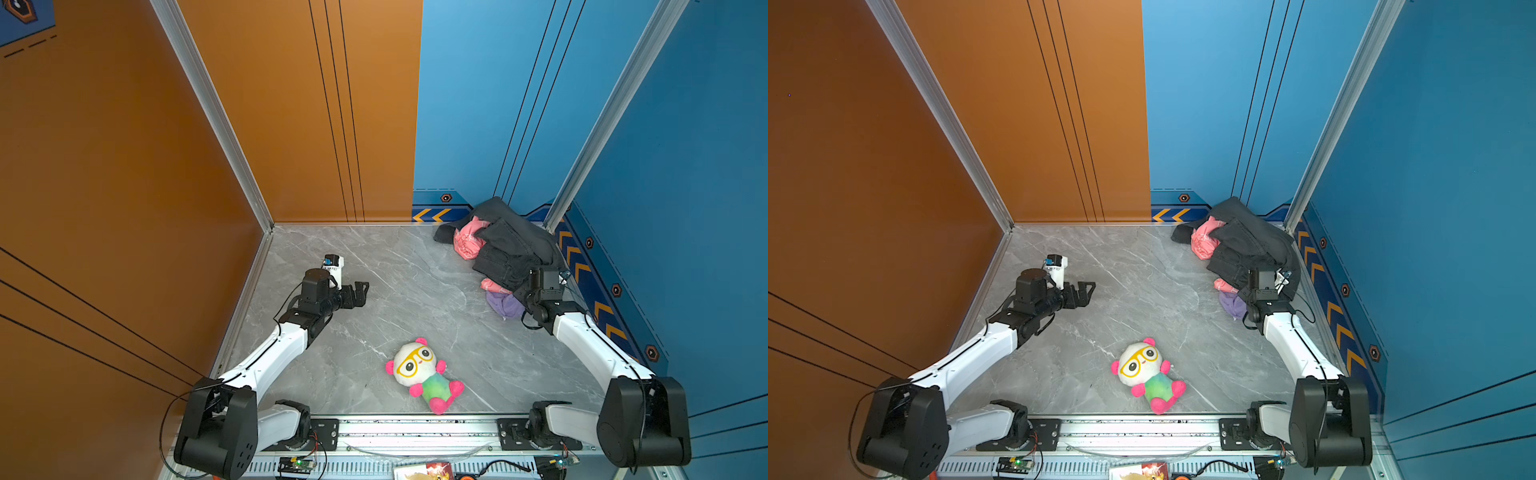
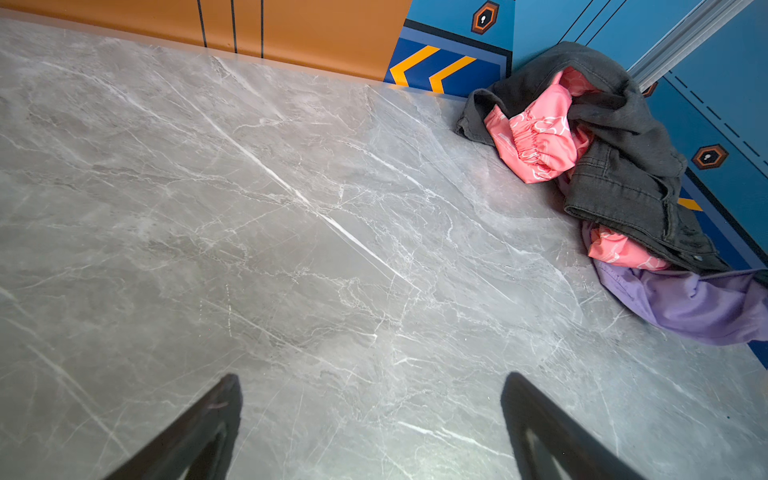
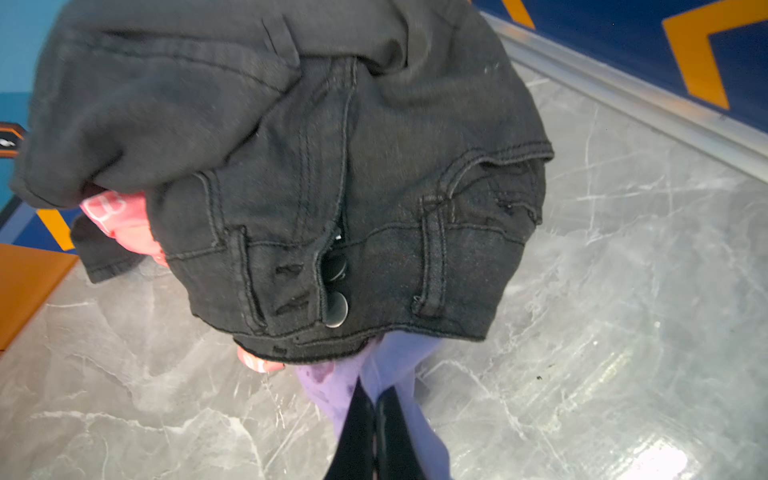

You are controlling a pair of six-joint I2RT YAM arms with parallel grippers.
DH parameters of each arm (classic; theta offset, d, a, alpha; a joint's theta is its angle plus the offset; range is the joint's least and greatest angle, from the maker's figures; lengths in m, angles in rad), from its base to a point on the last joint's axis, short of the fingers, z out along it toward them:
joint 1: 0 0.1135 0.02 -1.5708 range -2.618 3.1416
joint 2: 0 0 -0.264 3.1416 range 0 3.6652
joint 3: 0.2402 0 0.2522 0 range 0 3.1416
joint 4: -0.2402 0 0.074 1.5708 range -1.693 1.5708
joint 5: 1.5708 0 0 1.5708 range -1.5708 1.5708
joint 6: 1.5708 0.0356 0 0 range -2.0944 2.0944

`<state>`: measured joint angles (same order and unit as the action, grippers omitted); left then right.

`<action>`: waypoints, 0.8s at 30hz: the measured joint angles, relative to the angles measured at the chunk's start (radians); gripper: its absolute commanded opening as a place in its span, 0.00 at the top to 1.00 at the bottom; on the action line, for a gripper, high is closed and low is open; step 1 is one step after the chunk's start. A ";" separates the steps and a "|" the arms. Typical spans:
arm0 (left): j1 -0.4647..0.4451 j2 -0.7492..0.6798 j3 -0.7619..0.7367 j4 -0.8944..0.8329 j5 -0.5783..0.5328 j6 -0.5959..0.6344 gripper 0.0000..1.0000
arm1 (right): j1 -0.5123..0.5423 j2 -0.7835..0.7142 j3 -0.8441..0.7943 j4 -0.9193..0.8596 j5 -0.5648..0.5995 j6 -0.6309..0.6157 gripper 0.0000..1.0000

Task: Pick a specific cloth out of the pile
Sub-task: 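Close the right gripper on the lavender shirt and lift it up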

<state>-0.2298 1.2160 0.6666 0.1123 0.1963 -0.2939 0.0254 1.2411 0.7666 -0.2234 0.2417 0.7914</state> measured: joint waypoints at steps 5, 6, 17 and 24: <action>0.000 0.001 0.000 0.004 0.000 -0.004 0.02 | 0.021 -0.042 0.046 -0.001 0.057 -0.003 1.00; 0.000 0.001 0.000 0.004 0.000 -0.004 0.02 | 0.025 -0.049 0.053 0.000 0.068 -0.005 1.00; -0.008 0.002 0.000 0.012 -0.005 -0.022 0.02 | 0.055 -0.125 0.143 0.003 0.159 -0.061 1.00; -0.016 0.002 0.000 0.022 -0.009 -0.029 0.02 | 0.080 -0.125 0.206 0.008 0.184 -0.113 1.00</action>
<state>-0.2462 1.2175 0.6666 0.1341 0.1871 -0.3233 0.1051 1.1160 0.9730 -0.2150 0.4255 0.6785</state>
